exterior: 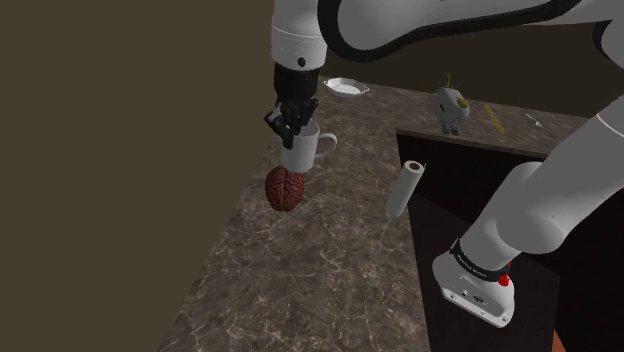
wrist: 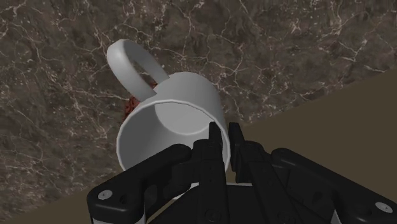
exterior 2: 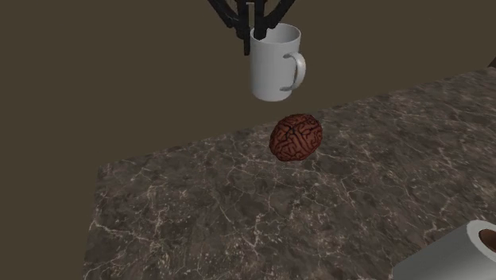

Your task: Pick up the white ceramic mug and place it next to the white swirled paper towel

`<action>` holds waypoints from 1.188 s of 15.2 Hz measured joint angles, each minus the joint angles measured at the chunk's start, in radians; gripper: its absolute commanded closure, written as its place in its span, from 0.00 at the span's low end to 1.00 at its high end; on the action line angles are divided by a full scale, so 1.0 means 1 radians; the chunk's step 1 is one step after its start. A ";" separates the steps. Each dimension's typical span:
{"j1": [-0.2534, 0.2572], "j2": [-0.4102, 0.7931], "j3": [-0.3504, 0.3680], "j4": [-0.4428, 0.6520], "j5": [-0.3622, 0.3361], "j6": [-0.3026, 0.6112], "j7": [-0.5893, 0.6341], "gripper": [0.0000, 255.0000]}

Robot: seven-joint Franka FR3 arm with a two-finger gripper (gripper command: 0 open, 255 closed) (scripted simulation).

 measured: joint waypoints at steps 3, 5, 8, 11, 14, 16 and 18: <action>-0.020 -0.081 -0.054 -0.084 0.032 0.009 -0.088 1.00; -0.031 -0.128 -0.089 -0.127 0.046 0.008 -0.140 1.00; -0.050 -0.189 -0.148 -0.192 0.055 0.010 -0.224 1.00; -0.068 -0.241 -0.204 -0.236 0.056 0.001 -0.301 1.00; -0.089 -0.285 -0.263 -0.281 0.047 -0.001 -0.379 1.00; -0.104 -0.306 -0.301 -0.305 0.038 0.001 -0.427 1.00; -0.117 -0.329 -0.335 -0.329 0.029 0.001 -0.473 1.00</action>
